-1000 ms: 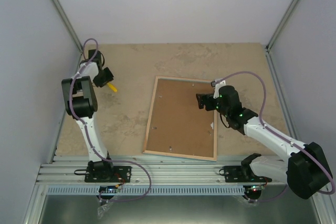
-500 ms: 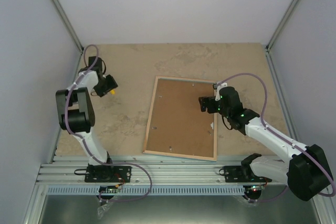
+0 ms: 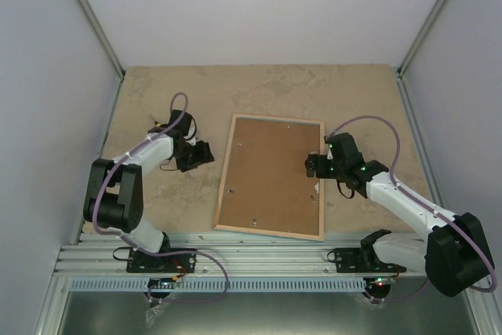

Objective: Take the photo out of the frame

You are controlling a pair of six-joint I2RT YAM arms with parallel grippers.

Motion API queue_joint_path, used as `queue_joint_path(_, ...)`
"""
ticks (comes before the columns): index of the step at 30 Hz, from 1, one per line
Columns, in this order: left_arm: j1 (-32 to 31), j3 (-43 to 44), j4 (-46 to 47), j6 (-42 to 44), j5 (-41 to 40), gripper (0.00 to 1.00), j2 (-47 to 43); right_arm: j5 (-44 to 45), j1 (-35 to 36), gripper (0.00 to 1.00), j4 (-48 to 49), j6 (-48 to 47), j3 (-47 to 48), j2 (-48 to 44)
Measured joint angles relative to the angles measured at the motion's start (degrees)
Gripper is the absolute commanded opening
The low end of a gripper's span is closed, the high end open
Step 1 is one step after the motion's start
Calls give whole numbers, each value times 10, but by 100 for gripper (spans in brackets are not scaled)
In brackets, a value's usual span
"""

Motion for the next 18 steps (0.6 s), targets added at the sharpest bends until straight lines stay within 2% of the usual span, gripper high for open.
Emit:
queue_joint_path(6, -62, -46, 15, -14, 43, 69, -35, -31, -7, 98, -6, 22, -23, 10)
queue_joint_path(18, -90, -111, 68, -47, 104, 70, -44, -92, -9, 98, 28, 49, -51, 79)
